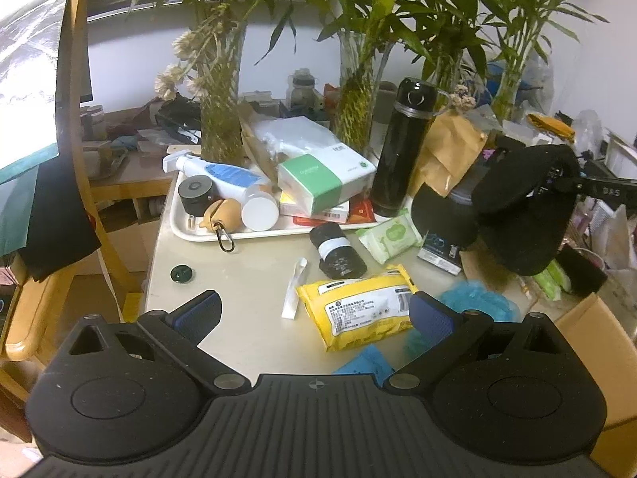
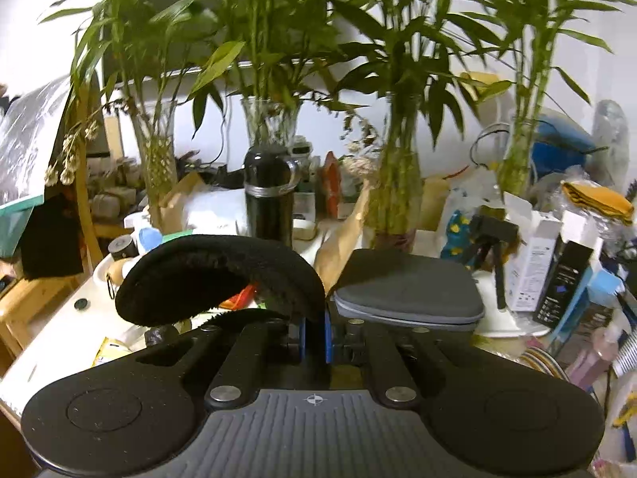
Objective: Organize soft objects
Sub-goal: 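Lift the black eye mask with the right gripper while the left gripper reaches the yellow snack bag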
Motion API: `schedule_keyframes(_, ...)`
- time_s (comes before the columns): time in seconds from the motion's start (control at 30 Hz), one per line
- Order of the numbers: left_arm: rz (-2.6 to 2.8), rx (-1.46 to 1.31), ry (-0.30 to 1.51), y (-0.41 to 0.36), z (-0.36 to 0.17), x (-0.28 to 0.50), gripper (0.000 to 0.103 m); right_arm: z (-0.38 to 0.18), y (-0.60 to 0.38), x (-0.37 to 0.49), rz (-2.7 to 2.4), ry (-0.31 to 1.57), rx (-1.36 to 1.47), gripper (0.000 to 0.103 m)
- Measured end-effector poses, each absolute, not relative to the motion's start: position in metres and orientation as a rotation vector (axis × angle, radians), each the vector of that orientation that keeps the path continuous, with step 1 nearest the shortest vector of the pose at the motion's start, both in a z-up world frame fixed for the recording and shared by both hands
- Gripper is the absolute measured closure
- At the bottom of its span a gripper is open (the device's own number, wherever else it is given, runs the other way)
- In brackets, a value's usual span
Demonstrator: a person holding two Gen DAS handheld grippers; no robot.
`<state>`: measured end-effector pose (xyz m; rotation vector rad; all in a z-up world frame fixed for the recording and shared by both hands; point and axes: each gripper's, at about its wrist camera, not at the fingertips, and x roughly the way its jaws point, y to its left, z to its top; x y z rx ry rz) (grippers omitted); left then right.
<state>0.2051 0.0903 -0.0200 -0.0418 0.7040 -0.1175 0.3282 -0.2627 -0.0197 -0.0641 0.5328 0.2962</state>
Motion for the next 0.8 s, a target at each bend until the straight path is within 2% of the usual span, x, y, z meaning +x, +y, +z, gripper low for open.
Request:
schedule_keyframes(0.13,-0.137,-0.039,0.701,0.088,-0.018,0.205,0.000,-0.022,-0.267,0.321,0.303,0.547,-0.053,0.092)
schedule_keyframes(0.57,-0.337,0.261,0.700,0.062,-0.032,0.235,0.000,-0.017,-0.269,0.311,0.329,0.540,-0.035,0.092)
schedule_keyframes(0.8,-0.447,0.272,0.732,0.066,-0.047,0.263,0.000,-0.015,-0.271,0.312,0.336,0.546,-0.006,0.092)
